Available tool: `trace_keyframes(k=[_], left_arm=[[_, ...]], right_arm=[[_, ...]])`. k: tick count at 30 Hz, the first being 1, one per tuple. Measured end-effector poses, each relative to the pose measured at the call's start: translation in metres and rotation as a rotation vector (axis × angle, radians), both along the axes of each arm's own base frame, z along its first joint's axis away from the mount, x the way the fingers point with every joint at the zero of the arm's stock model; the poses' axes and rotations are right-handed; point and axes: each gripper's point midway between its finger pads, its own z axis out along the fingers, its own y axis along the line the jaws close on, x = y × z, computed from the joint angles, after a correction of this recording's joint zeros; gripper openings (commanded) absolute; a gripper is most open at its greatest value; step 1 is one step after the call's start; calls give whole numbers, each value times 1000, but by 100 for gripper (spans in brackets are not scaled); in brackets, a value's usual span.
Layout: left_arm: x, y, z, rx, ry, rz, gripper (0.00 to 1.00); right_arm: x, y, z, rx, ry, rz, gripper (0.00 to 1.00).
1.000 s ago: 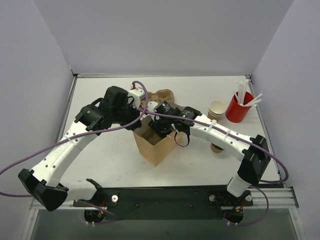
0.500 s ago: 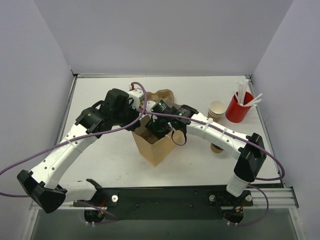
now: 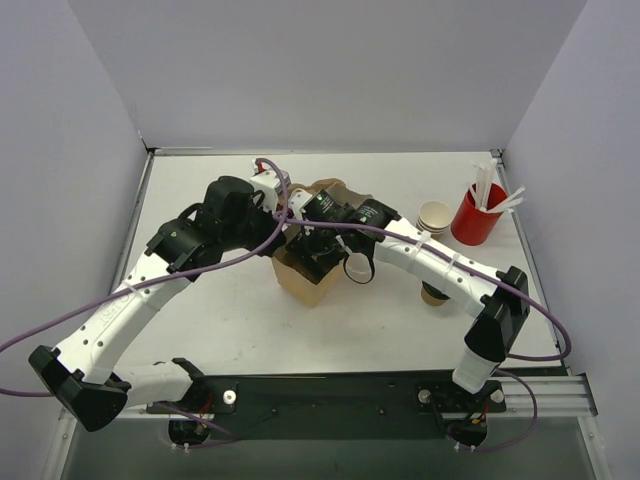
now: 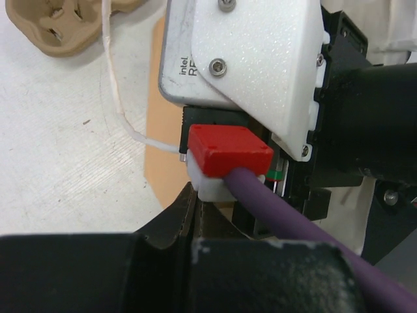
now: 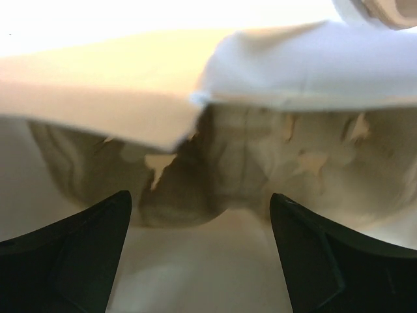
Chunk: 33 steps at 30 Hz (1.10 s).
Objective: Pack the takeout coffee
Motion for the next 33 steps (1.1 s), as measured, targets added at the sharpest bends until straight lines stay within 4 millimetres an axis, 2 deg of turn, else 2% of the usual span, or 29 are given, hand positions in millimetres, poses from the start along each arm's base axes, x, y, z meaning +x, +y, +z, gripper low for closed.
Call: trace_keyframes(k=[6,14,21,25,29,33], left_arm=[[5,-5,11,-61,-34,29,0],[-5,-8,-8,-83,3,43,0],[-7,-7,-14,-94,0,74,0],[-6,-10,-12,-106,-4,94,0],[-2,-11,-9,-128,-9,146,0],[1,-7,-10,-139,12,222,0]], right_arm=[[3,6,12,33,-7,-22,82],[4,8,14,53,-8,-41,84],[5,10,6,80,-6,-39,85],[5,10,7,103,7,-40,86],[5,14,17,136,14,-54,85],[11,23,39,211,1,-90,86]])
